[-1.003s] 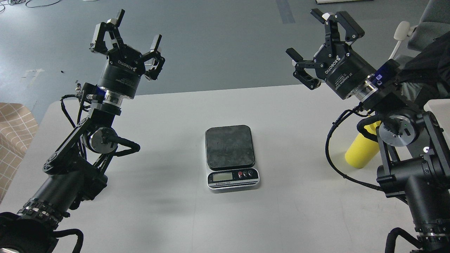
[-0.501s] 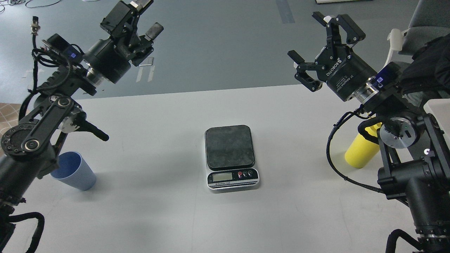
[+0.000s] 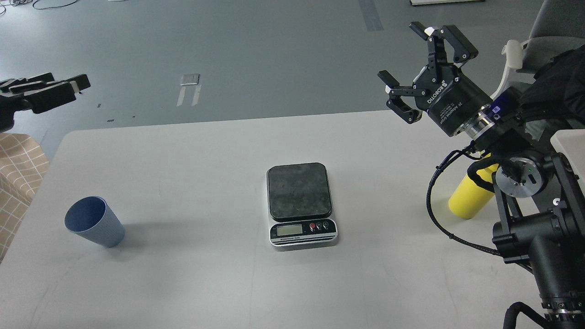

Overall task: Pour seasoning into cup on scale with both arms
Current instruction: 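Lower the left gripper to the blue cup beside the table edge, then close the left gripper around the blue cup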

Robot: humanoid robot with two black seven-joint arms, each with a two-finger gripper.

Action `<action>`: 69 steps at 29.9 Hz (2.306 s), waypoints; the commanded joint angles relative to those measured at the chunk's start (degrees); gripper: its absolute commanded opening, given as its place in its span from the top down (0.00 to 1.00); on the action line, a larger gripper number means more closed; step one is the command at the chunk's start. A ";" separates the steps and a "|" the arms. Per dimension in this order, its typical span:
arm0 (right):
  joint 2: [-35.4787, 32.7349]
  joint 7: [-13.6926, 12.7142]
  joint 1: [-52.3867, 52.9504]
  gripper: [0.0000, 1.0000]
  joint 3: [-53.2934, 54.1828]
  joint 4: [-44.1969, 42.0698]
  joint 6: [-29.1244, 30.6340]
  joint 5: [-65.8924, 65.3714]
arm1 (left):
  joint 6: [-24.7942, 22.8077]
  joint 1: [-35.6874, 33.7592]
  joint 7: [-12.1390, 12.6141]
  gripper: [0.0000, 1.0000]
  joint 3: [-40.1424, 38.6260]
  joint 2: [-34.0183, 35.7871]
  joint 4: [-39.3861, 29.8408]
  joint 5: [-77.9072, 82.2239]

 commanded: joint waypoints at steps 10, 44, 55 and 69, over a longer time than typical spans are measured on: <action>0.01 -0.01 0.01 0.00 0.23 -0.25 0.07 -0.09 | 19.76 0.95 0.01 0.01 26.45 10.55 -0.42 -0.59; 0.01 -0.01 -0.60 0.00 0.41 -0.07 0.16 -0.18 | 24.87 7.45 0.01 0.02 31.39 1.59 0.10 -1.73; 0.01 -0.01 -1.13 0.00 0.41 -0.07 0.16 -0.18 | 24.78 7.54 0.01 0.06 31.47 -1.66 5.38 -1.64; 0.01 -0.01 -1.39 0.00 0.32 -0.16 0.16 -0.27 | 24.87 7.80 0.01 0.47 31.56 -1.66 5.29 -1.03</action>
